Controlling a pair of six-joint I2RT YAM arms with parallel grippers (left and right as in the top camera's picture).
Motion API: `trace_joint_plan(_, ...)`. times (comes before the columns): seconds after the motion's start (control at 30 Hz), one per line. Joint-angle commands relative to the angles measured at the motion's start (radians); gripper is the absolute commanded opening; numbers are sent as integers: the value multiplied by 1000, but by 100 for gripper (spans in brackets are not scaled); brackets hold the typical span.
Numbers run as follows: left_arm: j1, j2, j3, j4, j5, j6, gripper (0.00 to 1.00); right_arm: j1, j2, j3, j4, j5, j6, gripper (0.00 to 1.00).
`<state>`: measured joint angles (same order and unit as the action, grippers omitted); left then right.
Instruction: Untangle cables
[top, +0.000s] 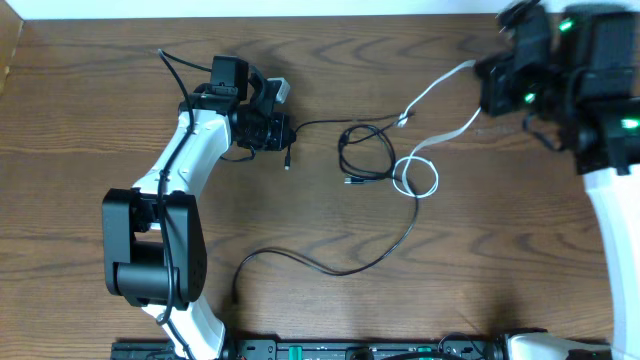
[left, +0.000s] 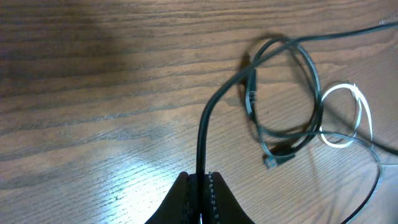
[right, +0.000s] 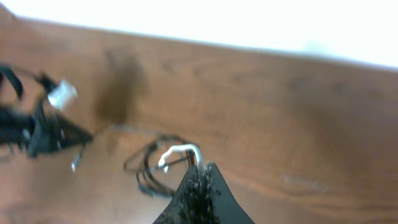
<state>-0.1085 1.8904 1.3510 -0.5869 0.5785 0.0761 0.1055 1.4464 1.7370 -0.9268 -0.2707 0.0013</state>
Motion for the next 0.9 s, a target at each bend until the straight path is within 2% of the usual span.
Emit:
trace_joint_plan(0.0, -5, -17, -5, -2, 12, 10, 8, 2, -22, 154, -14, 2, 41, 1)
trace_joint_plan(0.27, -5, -17, -5, -3, 13, 10, 7, 5, -21, 401, -52, -106, 62, 1)
trace_joint_plan(0.43, -5, -17, -5, -3, 13, 9, 8, 5, -2, 414, -218, -57, 32, 1)
trace_joint_plan(0.63, -5, -17, -5, -3, 13, 9, 8, 5, 117, 407, -405, -35, 20, 1)
trace_joint_plan(0.67, -5, -17, -5, -3, 13, 9, 8, 6, 142, 408, -418, -35, 20, 10)
trace_joint_plan(0.73, -5, -17, -5, -5, 13, 9, 8, 14, 188, 407, -440, -35, 27, 57)
trace_joint_plan(0.77, -5, -17, -5, -7, 13, 9, 8, 21, 219, 407, -455, -35, 43, 65)
trace_joint_plan(0.87, -5, -17, -5, -8, 13, 9, 8, 43, 287, 407, -491, -34, 51, 77)
